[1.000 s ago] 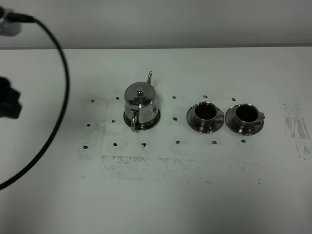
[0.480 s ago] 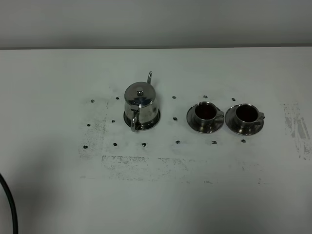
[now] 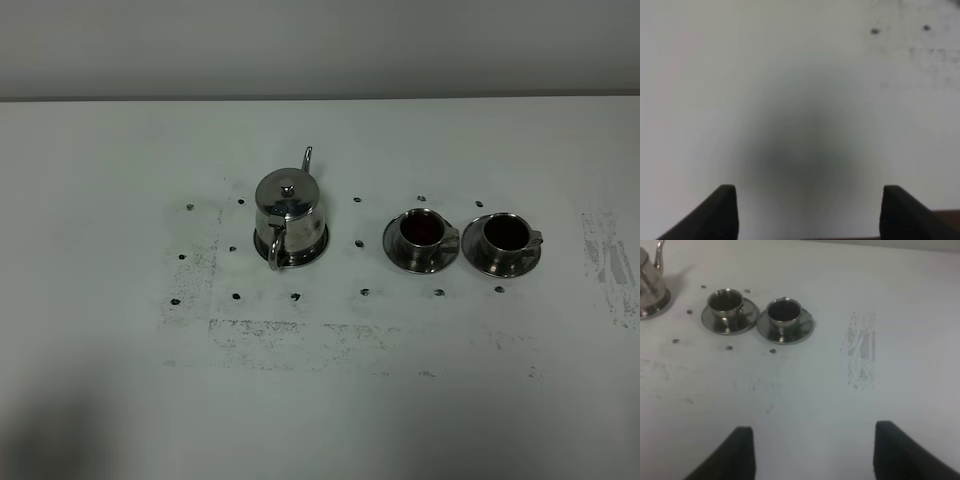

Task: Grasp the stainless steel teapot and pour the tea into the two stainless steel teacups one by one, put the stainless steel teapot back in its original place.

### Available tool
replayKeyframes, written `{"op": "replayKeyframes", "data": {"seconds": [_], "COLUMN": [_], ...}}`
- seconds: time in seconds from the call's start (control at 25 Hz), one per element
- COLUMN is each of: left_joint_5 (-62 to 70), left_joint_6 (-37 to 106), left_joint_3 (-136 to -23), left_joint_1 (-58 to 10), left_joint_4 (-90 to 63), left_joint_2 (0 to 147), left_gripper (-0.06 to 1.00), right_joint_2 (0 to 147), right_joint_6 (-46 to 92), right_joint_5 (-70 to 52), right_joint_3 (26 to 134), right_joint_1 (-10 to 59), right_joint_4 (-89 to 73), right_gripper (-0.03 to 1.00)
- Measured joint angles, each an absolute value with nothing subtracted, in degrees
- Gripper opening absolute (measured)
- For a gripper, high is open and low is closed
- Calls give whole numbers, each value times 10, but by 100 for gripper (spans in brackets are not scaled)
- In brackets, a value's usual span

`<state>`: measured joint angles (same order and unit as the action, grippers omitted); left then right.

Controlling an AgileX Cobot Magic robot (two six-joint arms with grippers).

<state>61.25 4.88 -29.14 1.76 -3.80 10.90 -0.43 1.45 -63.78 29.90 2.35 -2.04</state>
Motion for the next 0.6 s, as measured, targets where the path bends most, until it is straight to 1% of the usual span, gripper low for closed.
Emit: {"op": "replayKeyframes", "data": {"seconds": [0.36, 0.6], "left_joint_5": [613, 613], "left_joint_6": [48, 50], "left_joint_3": [-291, -291], "left_joint_1": [-2, -6], "left_joint_4": [-39, -39], "left_joint_2": [3, -2], "left_gripper": [57, 57], "right_joint_2": [-4, -4], "right_joint_6": [14, 14], "right_joint_5": [-638, -638], "right_joint_3": [299, 299], "right_joint_1": [23, 23], "right_joint_4": [-20, -20], "right_gripper": [50, 50]}}
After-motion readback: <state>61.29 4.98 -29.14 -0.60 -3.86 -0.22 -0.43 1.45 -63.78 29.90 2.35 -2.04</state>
